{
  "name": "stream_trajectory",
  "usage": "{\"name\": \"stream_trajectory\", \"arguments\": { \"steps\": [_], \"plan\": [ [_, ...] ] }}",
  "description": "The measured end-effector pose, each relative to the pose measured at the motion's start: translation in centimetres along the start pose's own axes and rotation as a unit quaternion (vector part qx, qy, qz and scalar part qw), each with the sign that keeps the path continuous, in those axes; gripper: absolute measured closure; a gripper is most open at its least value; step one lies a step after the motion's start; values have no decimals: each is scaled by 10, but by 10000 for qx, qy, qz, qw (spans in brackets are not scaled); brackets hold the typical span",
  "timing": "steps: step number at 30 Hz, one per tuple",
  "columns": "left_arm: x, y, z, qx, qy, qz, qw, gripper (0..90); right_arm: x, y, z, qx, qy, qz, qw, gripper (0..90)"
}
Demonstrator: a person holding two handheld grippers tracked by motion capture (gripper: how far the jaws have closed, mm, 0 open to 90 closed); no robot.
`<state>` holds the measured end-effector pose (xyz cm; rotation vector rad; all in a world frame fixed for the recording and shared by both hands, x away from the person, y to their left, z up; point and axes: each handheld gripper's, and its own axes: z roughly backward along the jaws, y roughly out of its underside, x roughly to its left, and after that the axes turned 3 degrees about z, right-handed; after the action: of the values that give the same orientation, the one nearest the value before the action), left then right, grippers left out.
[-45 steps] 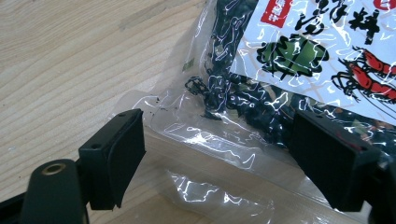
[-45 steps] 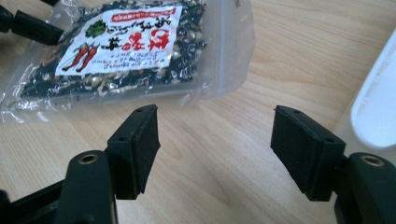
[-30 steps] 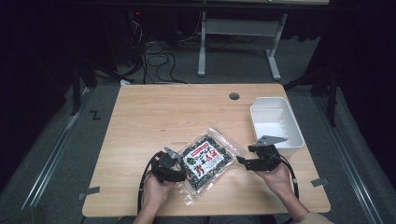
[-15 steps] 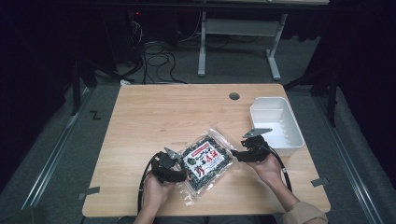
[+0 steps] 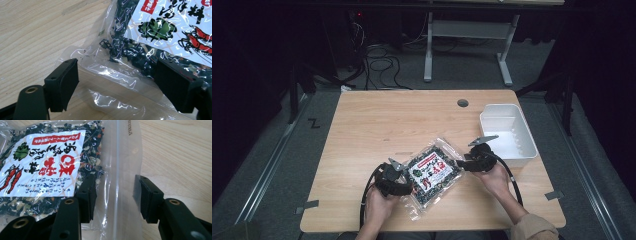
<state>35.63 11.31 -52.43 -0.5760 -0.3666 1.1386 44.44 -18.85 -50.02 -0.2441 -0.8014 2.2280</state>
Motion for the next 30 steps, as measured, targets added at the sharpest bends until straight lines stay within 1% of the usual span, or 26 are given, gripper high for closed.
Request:
{"name": "stream_trajectory", "arguments": {
  "steps": [1, 5, 7, 9, 11, 13, 14, 15, 17, 18, 20, 22, 25, 27, 28, 30],
  "plan": [
    [0, 0, 0, -1, 9, 0, 10000, 200, 0, 0, -1, 28, -41, -49, 10000, 551],
    [0, 0, 0, 5, 7, -4, 10000, 199, -2, 0, -3, 109, -111, -73, 9999, 579],
    [0, 0, 0, 3, 2, -5, 10000, 198, -2, 0, -3, 116, -120, -118, 9998, 586],
    [0, 0, 0, 0, -5, -4, 10000, 199, -4, 0, -4, 117, -228, -185, 9995, 613],
    [0, 0, 0, -1, -9, -3, 10000, 199, -3, 0, -4, 120, -240, -204, 9994, 632],
    [-1, 0, 0, 1, -18, -3, 10000, 198, -3, -1, -3, 70, -232, -164, 9996, 677],
    [-1, 0, 0, 2, -17, -3, 10000, 198, -3, -1, -3, 70, -232, -164, 9996, 677],
    [-1, 0, 0, 3, -15, -4, 10000, 198, -3, -1, -2, 41, -221, -147, 9996, 707],
    [0, 0, -1, 4, -11, -4, 10000, 198, -4, -2, -1, 16, -302, -163, 9994, 748],
    [-1, 0, -1, 2, -14, -4, 10000, 198, -3, -2, -2, 48, -375, -171, 9991, 779],
    [-1, 0, -1, -2, -20, -8, 10000, 199, -1, -2, -4, 67, -395, -153, 9991, 777],
    [-1, 0, 0, -5, -18, -6, 10000, 199, 2, -2, -8, 115, -340, -90, 9993, 778],
    [-1, 0, -1, -2, -6, -1, 10000, 198, 0, -2, -8, 100, -404, -139, 9990, 794],
    [-1, 0, -1, -4, -7, -2, 10000, 198, 1, -3, -8, 112, -400, -136, 9990, 802],
    [-1, 0, -1, -6, -11, -5, 10000, 198, 1, -3, -7, 92, -384, -83, 9992, 813],
    [-1, 0, -1, -14, -12, -5, 10000, 198, 2, -3, -7, 77, -348, -62, 9993, 822]
  ]
}}
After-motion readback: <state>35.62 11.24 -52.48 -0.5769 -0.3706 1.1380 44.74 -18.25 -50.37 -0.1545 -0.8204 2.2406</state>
